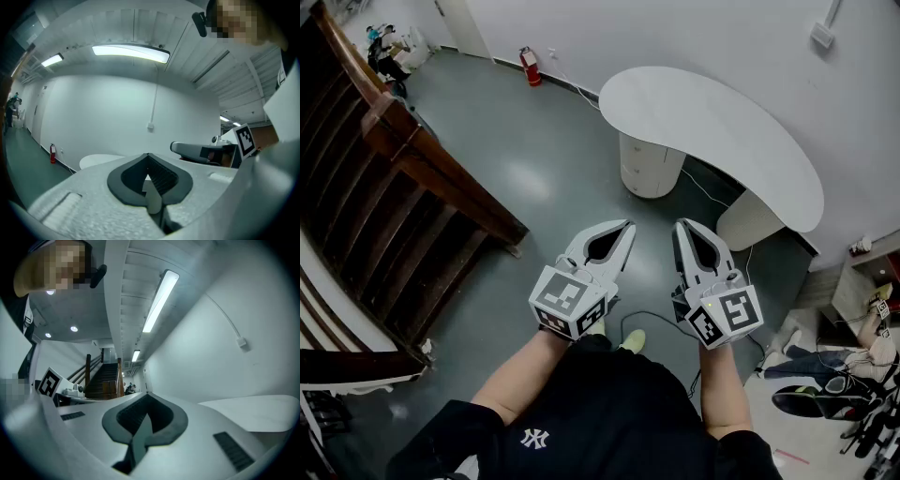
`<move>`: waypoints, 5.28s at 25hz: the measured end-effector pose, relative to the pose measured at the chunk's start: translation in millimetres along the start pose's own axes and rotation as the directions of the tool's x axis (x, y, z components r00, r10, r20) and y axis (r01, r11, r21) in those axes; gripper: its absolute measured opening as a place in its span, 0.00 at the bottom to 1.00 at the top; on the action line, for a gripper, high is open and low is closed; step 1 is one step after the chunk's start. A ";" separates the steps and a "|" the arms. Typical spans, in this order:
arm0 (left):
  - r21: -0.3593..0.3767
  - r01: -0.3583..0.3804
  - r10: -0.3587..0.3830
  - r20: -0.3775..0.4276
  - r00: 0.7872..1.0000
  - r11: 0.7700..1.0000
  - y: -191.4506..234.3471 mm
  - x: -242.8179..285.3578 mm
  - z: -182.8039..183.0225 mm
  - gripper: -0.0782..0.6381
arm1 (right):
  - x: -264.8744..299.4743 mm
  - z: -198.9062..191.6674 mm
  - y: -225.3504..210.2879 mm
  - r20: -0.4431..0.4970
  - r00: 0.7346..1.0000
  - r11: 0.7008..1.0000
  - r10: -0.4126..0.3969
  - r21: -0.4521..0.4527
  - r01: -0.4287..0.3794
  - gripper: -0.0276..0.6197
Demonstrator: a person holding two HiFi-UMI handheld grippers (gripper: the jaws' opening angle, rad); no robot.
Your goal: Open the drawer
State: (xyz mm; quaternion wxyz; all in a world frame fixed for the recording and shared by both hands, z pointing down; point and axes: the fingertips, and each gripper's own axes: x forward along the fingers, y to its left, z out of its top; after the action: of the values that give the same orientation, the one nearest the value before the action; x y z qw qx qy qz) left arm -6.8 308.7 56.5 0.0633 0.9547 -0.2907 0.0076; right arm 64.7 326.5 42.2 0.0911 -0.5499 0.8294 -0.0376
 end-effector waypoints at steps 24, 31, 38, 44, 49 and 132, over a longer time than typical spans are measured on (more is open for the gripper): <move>0.042 -0.059 0.061 -0.052 0.997 0.997 -6.5 12.2 -19.9 0.12 | -24.6 -1.1 -24.8 0.032 0.999 0.996 0.021 0.080 -0.023 0.06; 0.045 -0.059 0.062 -0.063 0.996 0.997 8.1 6.4 -27.1 0.12 | -16.0 -9.3 -16.7 0.026 1.000 0.997 0.009 0.081 -0.011 0.06; 0.024 -0.052 0.054 -0.082 0.995 0.998 48.2 36.3 -43.2 0.12 | 24.8 -26.5 -37.5 -0.004 1.000 0.997 -0.019 0.076 0.019 0.06; -0.020 -0.024 0.022 -0.105 0.994 1.000 99.7 72.2 -58.5 0.12 | 78.1 -40.3 -58.7 -0.020 0.999 0.996 -0.035 0.078 0.037 0.06; -0.084 0.001 -0.010 -0.102 0.995 0.997 155.3 111.0 -73.9 0.12 | 135.8 -57.5 -82.4 -0.053 0.997 0.995 -0.052 0.078 0.056 0.06; -0.609 -0.113 0.047 -0.123 0.991 0.785 429.8 476.6 -501.7 0.25 | 350.5 -381.6 -325.2 -0.256 0.966 0.991 -0.028 0.119 0.060 0.06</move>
State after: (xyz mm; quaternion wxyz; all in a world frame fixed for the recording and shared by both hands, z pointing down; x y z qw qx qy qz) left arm 161.3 -246.2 628.7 0.3842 0.8675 -0.3138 -0.0360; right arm 153.0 -137.6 430.8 0.0179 -0.5522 0.8177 -0.1617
